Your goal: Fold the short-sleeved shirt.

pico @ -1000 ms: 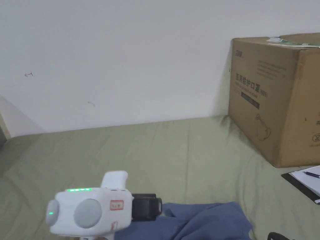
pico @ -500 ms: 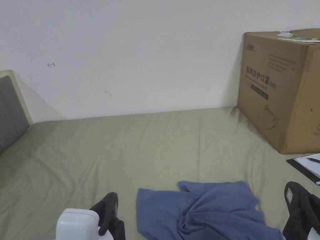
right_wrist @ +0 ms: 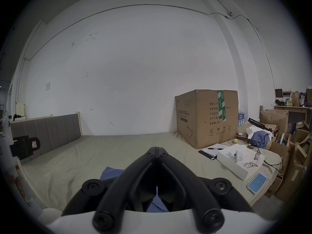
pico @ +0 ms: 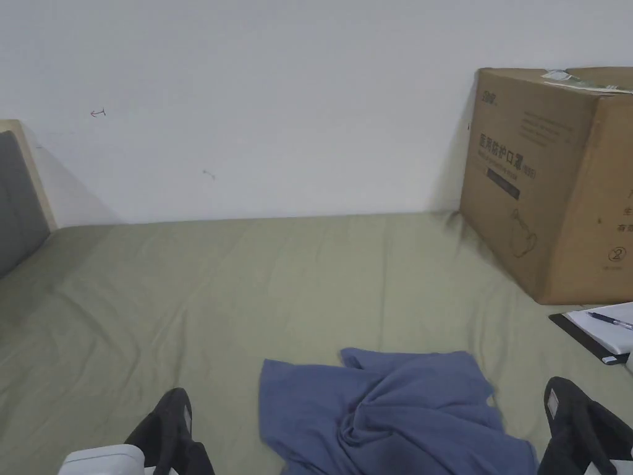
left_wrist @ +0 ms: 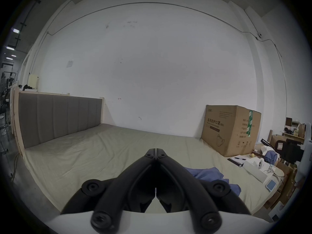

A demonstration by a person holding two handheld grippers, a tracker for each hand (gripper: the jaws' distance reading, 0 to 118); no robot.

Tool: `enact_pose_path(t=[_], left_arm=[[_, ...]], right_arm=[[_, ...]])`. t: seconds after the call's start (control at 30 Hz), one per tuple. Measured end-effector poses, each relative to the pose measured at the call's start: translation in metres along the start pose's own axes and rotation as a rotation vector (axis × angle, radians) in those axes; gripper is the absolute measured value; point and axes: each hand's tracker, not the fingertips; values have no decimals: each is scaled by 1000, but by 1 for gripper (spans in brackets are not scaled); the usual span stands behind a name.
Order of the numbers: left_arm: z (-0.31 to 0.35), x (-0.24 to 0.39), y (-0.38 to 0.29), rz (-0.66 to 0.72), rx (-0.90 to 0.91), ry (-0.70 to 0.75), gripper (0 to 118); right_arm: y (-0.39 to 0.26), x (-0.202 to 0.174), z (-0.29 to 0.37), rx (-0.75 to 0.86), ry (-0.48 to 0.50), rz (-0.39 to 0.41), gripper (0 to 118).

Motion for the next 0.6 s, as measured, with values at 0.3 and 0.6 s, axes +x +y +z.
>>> enact_pose_path(t=[0.3, 0.6], left_arm=[[-122, -15, 81, 27, -311, -220, 0], [-367, -12, -24, 135, -1148, -248, 0]], right_arm=[[10, 6, -26, -130, 83, -46, 0], [-13, 27, -74, -210, 122, -8, 0]])
